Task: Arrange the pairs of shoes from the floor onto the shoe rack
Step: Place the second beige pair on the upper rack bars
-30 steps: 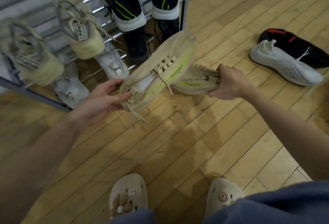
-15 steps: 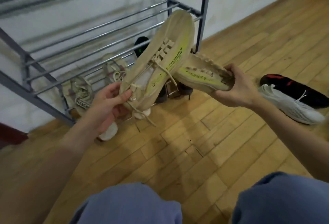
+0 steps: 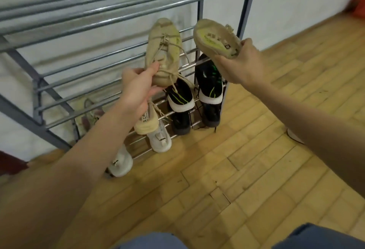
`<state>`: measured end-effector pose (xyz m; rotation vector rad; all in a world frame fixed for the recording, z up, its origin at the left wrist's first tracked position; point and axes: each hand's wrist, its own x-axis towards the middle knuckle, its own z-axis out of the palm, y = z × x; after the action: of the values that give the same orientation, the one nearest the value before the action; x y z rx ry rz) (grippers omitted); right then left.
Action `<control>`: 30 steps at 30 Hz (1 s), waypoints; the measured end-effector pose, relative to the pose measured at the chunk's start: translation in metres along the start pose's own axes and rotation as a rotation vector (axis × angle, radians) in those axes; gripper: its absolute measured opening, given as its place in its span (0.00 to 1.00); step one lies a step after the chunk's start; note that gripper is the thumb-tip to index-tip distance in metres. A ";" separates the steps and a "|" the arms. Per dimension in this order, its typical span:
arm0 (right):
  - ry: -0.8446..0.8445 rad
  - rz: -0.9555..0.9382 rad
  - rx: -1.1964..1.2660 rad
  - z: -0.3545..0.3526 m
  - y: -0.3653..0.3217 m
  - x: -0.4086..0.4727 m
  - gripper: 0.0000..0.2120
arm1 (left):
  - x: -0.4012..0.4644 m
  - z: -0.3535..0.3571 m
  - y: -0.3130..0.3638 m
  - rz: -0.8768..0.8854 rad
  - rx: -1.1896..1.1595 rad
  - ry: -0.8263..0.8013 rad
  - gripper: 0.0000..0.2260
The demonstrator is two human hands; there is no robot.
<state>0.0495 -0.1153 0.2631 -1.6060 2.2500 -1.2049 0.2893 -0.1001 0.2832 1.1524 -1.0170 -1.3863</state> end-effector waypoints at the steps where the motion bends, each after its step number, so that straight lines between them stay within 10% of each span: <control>1: 0.023 0.007 -0.016 0.006 -0.006 0.009 0.42 | 0.009 0.003 0.003 0.010 0.023 0.014 0.14; 15: 0.037 0.002 -0.345 0.053 -0.031 0.063 0.37 | 0.058 0.016 0.009 -0.068 0.100 0.099 0.13; 22: 0.069 -0.359 -0.321 0.041 0.003 0.014 0.33 | 0.026 0.021 -0.003 0.132 0.363 0.154 0.06; 26: 0.027 -0.464 -0.336 0.021 0.047 -0.028 0.32 | 0.005 0.027 -0.035 0.541 0.616 0.377 0.15; 30: -0.093 -0.358 -0.354 0.002 0.114 -0.066 0.31 | -0.013 0.055 -0.083 0.650 0.697 0.055 0.09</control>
<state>-0.0056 -0.0475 0.1646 -2.2197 2.2780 -0.7954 0.2203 -0.0767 0.2139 1.1673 -1.7164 -0.4805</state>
